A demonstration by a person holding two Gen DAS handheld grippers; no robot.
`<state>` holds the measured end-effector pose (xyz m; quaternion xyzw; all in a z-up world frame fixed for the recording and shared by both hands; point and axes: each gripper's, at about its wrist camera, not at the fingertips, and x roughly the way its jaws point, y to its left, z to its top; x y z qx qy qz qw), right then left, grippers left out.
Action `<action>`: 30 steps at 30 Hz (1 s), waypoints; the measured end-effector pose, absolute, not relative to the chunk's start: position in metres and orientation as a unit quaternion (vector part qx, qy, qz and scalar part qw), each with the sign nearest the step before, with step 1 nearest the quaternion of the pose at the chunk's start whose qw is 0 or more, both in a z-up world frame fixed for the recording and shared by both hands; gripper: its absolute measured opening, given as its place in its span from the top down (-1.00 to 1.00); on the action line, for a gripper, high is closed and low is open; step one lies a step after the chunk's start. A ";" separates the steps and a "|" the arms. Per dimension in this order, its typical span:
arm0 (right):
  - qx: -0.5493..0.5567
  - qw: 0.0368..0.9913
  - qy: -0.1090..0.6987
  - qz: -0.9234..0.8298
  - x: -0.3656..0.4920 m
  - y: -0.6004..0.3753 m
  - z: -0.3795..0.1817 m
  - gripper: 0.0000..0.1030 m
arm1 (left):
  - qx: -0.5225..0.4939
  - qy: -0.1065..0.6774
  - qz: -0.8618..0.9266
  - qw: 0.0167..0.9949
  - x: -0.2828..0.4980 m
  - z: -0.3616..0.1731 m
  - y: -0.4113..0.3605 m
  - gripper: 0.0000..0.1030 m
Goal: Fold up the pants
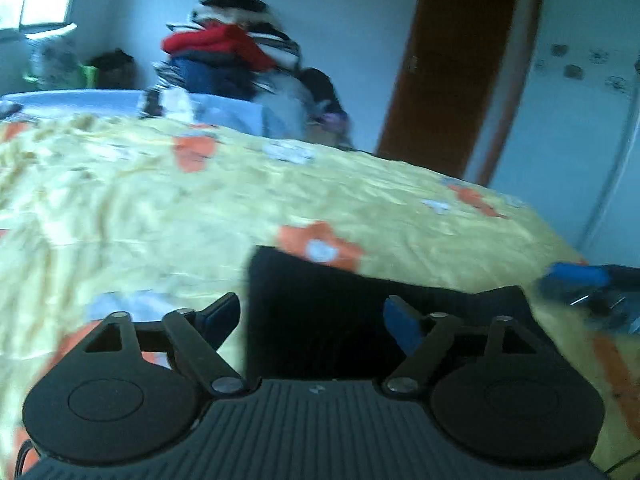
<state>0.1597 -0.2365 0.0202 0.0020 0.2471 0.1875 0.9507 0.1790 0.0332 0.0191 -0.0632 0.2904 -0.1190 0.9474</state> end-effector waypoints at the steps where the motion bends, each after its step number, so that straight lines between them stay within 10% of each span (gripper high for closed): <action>1: -0.012 0.945 0.260 0.197 0.169 -0.224 0.013 -0.09 | -0.054 0.295 -0.120 0.946 0.182 0.014 0.025 -0.67; 25: -0.077 0.937 0.301 0.159 0.120 -0.188 -0.024 -0.28 | 0.041 0.294 -0.075 0.952 0.114 -0.020 0.003 -0.98; 30: -0.060 0.934 0.311 0.165 0.109 -0.182 -0.045 -0.63 | 0.021 0.322 -0.069 0.944 0.119 -0.040 0.007 -0.99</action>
